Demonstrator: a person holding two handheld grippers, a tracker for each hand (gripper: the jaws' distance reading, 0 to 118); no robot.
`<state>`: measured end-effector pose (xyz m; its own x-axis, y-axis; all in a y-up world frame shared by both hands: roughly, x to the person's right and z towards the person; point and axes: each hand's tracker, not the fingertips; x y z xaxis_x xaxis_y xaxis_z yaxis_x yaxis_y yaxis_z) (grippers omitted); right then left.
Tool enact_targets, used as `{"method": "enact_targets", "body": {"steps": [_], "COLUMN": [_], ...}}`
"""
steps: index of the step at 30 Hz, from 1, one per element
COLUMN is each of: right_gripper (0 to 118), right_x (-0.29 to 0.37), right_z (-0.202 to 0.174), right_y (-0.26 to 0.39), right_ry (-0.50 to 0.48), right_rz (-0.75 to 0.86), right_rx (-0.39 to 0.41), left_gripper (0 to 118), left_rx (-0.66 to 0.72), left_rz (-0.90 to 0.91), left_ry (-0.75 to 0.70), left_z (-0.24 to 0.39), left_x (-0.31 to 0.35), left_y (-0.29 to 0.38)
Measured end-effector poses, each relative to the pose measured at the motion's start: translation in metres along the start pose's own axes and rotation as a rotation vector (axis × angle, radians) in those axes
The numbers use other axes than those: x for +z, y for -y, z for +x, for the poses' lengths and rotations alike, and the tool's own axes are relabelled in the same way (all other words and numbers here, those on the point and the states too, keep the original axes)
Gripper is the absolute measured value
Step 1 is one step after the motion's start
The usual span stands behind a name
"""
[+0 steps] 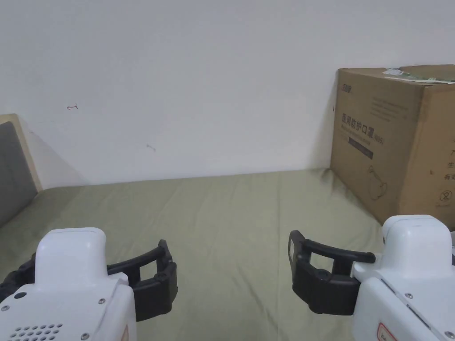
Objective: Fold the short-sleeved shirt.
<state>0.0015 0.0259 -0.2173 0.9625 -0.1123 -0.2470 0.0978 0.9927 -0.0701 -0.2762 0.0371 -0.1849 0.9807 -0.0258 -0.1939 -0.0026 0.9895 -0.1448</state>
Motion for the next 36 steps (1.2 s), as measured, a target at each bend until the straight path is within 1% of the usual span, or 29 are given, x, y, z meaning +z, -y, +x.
{"method": "enact_targets", "body": {"steps": [4, 6, 9, 11, 13, 19, 21, 23, 24, 27, 29, 34, 36], "right_gripper": [118, 118, 118, 118, 118, 118, 118, 118, 118, 118, 118, 118, 118], "right_x": [0.000, -0.002, -0.004, -0.006, -0.006, -0.010, -0.011, -0.013, -0.013, -0.016, -0.017, -0.020, -0.021], "right_z": [0.002, 0.003, 0.006, 0.007, 0.007, 0.008, 0.008, 0.007, 0.007, 0.006, 0.005, 0.004, 0.004], "right_y": [-0.004, -0.005, -0.004, -0.004, -0.004, -0.006, -0.006, -0.005, -0.004, -0.003, -0.002, -0.003, -0.003], "right_ry": [0.013, 0.019, 0.021, 0.025, 0.026, 0.038, 0.040, 0.042, 0.043, 0.041, 0.044, 0.042, 0.043], "right_rz": [0.007, 0.005, -0.006, -0.017, -0.023, -0.028, -0.030, -0.032, -0.034, -0.046, -0.049, -0.051, -0.052], "right_rx": [0.009, 0.009, -0.003, -0.007, -0.006, -0.006, -0.007, -0.005, -0.005, 0.000, 0.005, -0.001, -0.002], "left_gripper": [111, 111, 111, 111, 111, 111, 111, 111, 111, 111, 111, 111, 111], "left_rx": [0.046, 0.049, 0.018, 0.033, 0.034, 0.076, 0.067, 0.023, 0.020, 0.029, 0.044, 0.044, 0.025], "left_rz": [-0.062, -0.065, -0.056, -0.126, -0.173, -0.145, -0.124, -0.086, -0.057, -0.044, -0.007, -0.003, 0.008], "left_ry": [0.075, 0.074, 0.049, 0.043, 0.086, 0.136, 0.103, 0.048, 0.043, 0.031, 0.052, 0.023, 0.004], "left_z": [-0.003, -0.001, 0.006, 0.006, 0.005, -0.001, 0.002, 0.007, 0.007, 0.008, 0.006, 0.007, 0.010], "left_x": [0.003, 0.003, 0.002, 0.000, -0.004, -0.005, -0.004, -0.002, -0.002, 0.001, 0.003, 0.003, 0.004], "left_y": [-0.011, -0.014, -0.014, -0.013, -0.013, -0.011, -0.013, -0.014, -0.014, -0.016, -0.016, -0.022, -0.022]}}
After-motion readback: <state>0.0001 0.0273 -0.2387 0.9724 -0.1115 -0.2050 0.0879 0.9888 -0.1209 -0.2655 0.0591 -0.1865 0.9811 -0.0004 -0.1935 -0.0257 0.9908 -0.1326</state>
